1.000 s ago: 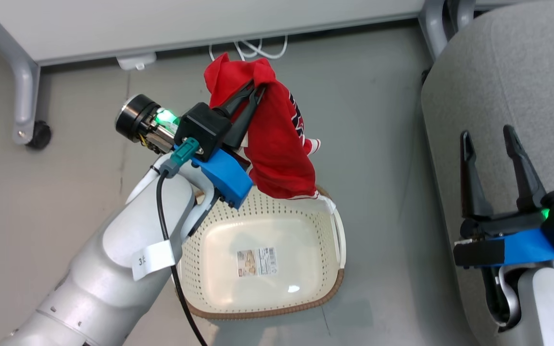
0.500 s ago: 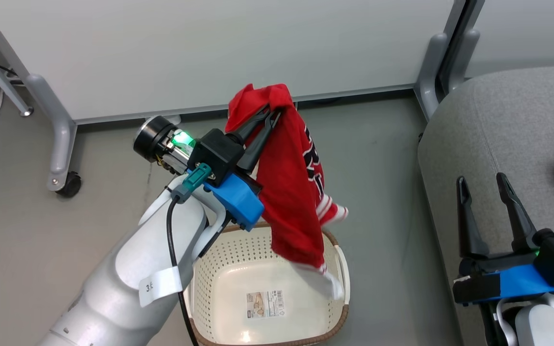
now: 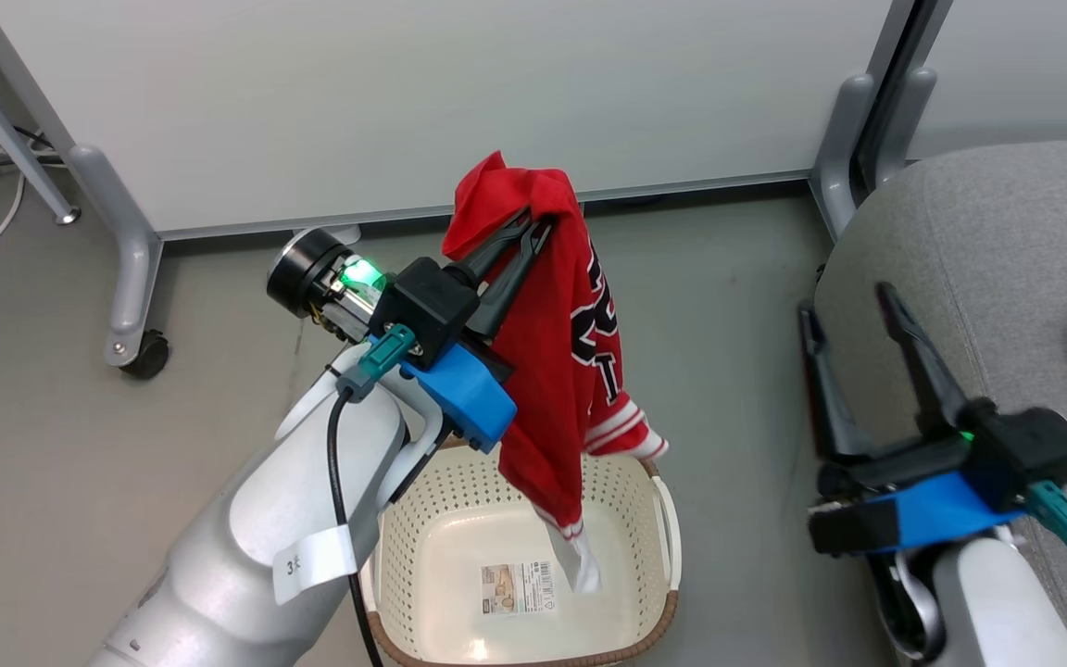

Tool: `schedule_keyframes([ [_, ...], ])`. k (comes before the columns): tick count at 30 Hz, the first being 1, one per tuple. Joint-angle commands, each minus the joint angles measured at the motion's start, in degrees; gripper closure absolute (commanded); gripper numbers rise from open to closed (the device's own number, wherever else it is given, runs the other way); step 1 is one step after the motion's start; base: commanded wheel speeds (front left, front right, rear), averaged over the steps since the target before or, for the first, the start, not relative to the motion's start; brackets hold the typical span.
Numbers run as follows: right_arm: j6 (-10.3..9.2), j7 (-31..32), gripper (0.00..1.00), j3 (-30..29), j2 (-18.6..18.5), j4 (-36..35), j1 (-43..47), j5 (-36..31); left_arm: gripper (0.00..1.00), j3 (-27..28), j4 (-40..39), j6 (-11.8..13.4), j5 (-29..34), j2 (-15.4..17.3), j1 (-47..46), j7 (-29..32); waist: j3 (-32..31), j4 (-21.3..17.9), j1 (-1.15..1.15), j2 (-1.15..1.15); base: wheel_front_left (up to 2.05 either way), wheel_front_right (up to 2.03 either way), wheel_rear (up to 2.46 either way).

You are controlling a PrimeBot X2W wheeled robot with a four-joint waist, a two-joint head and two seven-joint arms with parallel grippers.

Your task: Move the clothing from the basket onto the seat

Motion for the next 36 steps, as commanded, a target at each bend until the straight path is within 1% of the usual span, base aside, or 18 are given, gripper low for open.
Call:
schedule_keyframes([
  [1,0.01,-0.2,0.0,2.25,-0.4,0.07,-2.03,0.31,1.0,0.32,-0.32,-0.23,0.47,-0.1,-0.21,-0.29,0.36,0.05,0.01,0.0,0.0,0.0,0.0],
  [8,0.01,-0.2,0.0,10.75,-0.63,2.73,-9.21,0.42,1.0,0.26,-0.75,-0.36,1.07,-0.66,-1.51,-0.29,2.13,0.66,0.01,0.0,0.0,0.0,0.0],
  [13,0.01,-0.2,0.0,14.83,-0.5,6.17,-13.76,0.06,1.0,0.06,-0.87,-0.49,1.41,-1.29,-2.59,-0.29,3.49,1.44,0.01,0.0,0.0,0.0,0.0],
  [20,0.01,-0.2,0.0,18.44,0.09,13.6,-18.73,-0.52,1.0,-0.53,-1.29,-0.45,2.07,-2.83,-3.93,-0.29,5.26,3.07,0.01,0.0,0.0,0.0,0.0],
  [25,0.01,-0.2,0.0,19.64,0.64,19.81,-21.04,-1.23,1.0,-1.0,-1.79,-0.51,2.39,-3.73,-4.52,-0.29,5.92,4.2,0.01,0.0,0.0,0.0,0.0],
  [30,0.01,-0.2,0.0,20.21,0.94,24.15,-22.04,-1.32,1.0,-1.21,-2.34,-0.54,2.44,-4.13,-4.79,-0.29,6.15,4.77,0.01,0.0,0.0,0.0,0.0],
  [31,0.01,-0.2,0.08,20.11,1.0,25.19,-22.26,-1.13,1.0,-1.21,-2.5,-0.54,2.48,-4.16,-4.79,-0.29,6.17,4.84,0.01,0.0,0.0,0.0,0.0],
  [32,0.01,-0.21,0.7,20.1,1.04,26.11,-22.56,-0.83,1.0,-1.2,-2.64,-0.54,2.52,-4.21,-4.76,-0.29,6.18,4.91,0.01,0.0,0.0,0.0,0.0],
  [33,0.01,-0.21,1.0,20.05,1.1,26.73,-22.91,-0.56,1.0,-1.16,-2.74,-0.55,2.52,-4.23,-4.68,-0.29,6.16,4.96,0.01,0.0,0.0,0.0,0.0],
  [36,0.01,-0.2,1.0,20.52,1.18,27.47,-23.31,0.46,1.0,-0.97,-2.92,-0.56,2.65,-4.17,-4.44,-0.29,6.12,4.98,0.01,0.0,0.0,0.0,0.0],
])
